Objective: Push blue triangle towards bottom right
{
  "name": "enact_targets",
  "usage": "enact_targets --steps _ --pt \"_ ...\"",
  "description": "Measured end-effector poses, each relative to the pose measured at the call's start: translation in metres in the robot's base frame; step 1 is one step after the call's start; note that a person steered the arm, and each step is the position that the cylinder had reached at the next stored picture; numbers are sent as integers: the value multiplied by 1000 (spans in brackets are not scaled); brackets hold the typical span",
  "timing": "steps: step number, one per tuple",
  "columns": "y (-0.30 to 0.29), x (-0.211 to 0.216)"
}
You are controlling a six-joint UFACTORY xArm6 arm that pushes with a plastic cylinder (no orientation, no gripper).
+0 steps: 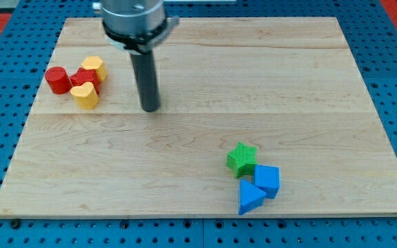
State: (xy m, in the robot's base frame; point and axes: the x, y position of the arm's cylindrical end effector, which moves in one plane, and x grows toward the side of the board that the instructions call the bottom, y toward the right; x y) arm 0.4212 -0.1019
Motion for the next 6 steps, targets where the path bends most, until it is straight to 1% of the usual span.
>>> enact_targets --steps 1,2,3,4,5,6 --pt "-30 -11" --pt "44 0" --pt "65 38" --pt "64 121" --pt "76 192" --pt "98 197"
